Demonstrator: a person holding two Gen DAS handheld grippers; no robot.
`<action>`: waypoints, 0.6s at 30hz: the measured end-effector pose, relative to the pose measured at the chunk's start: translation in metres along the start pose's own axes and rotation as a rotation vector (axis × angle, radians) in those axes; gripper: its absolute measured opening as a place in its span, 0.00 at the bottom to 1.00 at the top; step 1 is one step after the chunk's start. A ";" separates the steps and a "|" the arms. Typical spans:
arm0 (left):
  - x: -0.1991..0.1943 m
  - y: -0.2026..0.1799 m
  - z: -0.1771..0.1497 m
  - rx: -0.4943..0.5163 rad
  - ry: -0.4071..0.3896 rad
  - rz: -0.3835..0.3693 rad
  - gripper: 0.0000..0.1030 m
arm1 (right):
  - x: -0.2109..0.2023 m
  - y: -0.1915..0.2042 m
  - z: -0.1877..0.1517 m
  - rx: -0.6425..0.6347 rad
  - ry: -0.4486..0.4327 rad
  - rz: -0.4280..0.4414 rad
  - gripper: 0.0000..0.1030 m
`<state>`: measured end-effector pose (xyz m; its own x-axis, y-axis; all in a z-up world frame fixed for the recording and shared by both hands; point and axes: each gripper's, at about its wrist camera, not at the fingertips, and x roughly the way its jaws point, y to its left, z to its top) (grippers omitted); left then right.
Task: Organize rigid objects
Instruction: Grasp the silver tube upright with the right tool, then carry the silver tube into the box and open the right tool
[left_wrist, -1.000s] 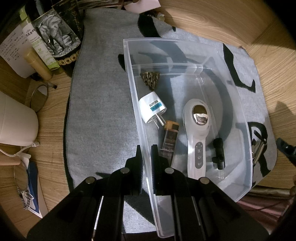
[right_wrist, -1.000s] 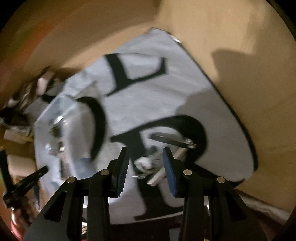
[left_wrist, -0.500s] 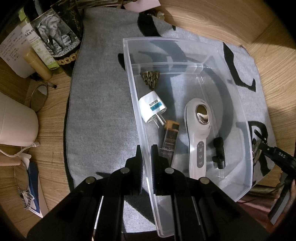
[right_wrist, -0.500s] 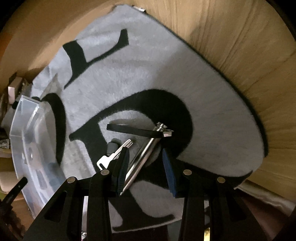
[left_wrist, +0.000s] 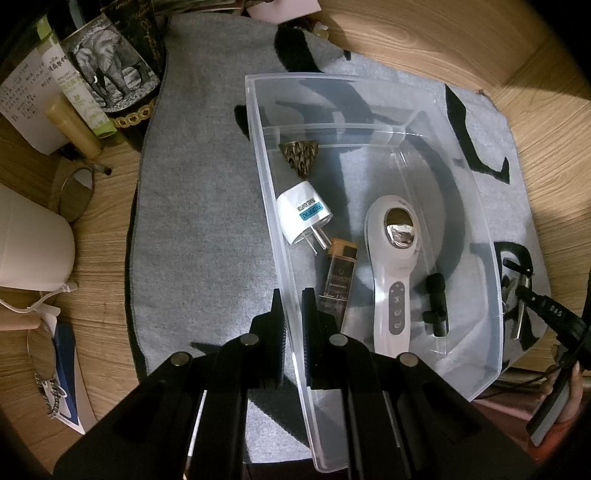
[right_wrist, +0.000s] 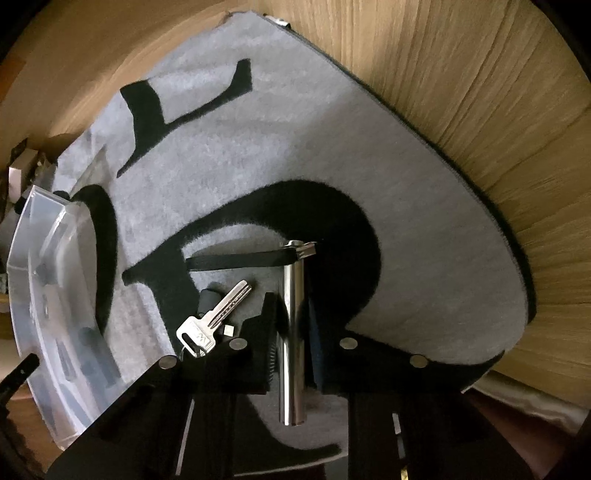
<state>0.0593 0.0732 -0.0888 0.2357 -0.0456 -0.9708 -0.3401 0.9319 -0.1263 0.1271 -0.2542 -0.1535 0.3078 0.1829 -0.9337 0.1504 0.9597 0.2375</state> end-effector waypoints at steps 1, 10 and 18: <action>0.000 0.000 0.000 -0.001 0.000 0.000 0.06 | -0.004 0.000 -0.001 0.000 -0.012 -0.001 0.14; -0.001 0.001 0.000 0.001 0.001 -0.009 0.06 | -0.044 0.006 0.002 -0.005 -0.121 0.038 0.14; -0.001 0.002 -0.001 -0.001 -0.004 -0.020 0.07 | -0.065 0.040 0.007 -0.061 -0.184 0.104 0.14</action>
<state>0.0572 0.0751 -0.0887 0.2460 -0.0625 -0.9673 -0.3361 0.9305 -0.1456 0.1196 -0.2293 -0.0818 0.4859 0.2444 -0.8391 0.0540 0.9499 0.3080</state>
